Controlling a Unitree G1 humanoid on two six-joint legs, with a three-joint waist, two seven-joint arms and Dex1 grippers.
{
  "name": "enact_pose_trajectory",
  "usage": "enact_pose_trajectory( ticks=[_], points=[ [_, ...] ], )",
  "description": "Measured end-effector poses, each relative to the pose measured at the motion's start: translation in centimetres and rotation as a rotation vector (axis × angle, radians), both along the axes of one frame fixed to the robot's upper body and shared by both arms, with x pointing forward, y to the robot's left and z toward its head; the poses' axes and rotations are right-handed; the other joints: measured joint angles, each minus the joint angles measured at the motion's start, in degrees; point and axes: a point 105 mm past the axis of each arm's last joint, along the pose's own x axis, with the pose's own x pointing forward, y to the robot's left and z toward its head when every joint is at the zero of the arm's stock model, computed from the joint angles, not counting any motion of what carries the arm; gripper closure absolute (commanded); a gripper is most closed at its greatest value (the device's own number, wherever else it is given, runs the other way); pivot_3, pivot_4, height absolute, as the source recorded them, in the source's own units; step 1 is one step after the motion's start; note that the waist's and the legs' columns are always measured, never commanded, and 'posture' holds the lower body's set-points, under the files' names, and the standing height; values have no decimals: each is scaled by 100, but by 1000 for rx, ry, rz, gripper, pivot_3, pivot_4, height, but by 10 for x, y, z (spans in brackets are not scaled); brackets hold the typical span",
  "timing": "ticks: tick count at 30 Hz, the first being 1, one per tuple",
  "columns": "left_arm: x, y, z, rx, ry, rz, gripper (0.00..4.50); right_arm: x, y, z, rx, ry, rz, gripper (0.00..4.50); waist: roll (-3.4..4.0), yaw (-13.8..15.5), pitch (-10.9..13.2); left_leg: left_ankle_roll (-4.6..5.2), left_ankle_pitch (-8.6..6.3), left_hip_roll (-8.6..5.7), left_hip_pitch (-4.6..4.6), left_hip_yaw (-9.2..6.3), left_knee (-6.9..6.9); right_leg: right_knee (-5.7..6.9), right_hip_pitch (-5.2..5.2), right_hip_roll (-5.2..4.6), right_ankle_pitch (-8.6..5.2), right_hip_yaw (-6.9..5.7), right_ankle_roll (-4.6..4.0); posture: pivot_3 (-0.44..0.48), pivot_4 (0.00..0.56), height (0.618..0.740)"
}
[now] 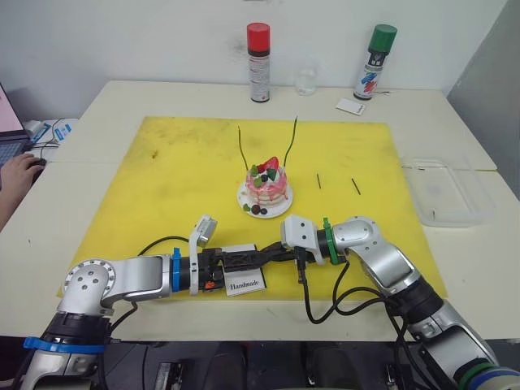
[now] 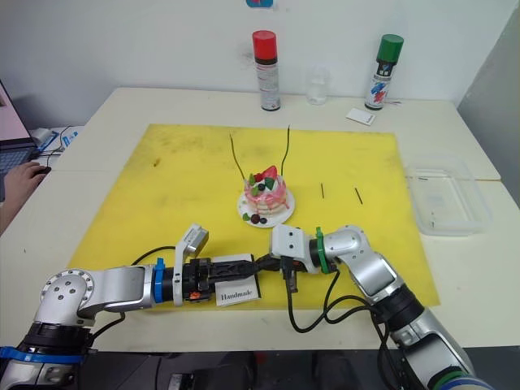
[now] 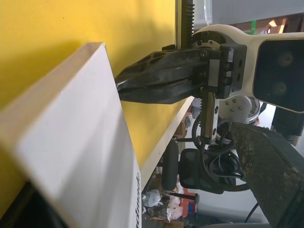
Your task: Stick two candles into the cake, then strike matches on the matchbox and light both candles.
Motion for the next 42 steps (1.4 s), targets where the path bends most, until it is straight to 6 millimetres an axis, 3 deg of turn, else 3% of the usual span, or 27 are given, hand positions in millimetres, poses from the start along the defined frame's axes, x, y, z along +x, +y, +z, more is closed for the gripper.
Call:
enact_pose_trajectory(
  ticks=[5, 11, 16, 25, 42],
  points=[
    [0, 0, 0, -1, 1, 0, 0, 3, -5, -2, -18, -7, -14, 4460, 0, 3, 0, 0, 0, 0, -1, 1, 0, -1, 0, 0, 0, 1, 0, 0, 150, 740],
    [-1, 1, -1, -4, 1, 10, 0, 15, -33, -1, -60, -22, -85, 4460, 0, -2, 0, 0, 0, 0, 0, 1, -2, -2, -1, 0, 0, 1, 0, 0, 150, 740],
    [-2, 1, -1, -5, -2, 16, 0, -10, -49, -7, -86, 79, -18, 4460, 0, -2, 0, 0, -1, 0, -2, 2, -3, -6, -1, 0, -2, 3, -1, 0, 150, 740],
    [-1, 0, -1, -2, -5, 25, 0, -30, -28, -13, -61, 144, 48, 4460, -1, 1, 0, 0, 0, 0, -2, 3, 1, -4, -1, 0, -14, 4, 27, 0, 150, 740],
    [0, -1, -2, -1, -10, 59, 0, -39, -18, -13, -32, 260, 76, 4460, -1, 4, -1, 0, 0, 0, -1, 2, 0, -4, -1, 0, -14, 3, 26, 0, 150, 740]
  ],
)
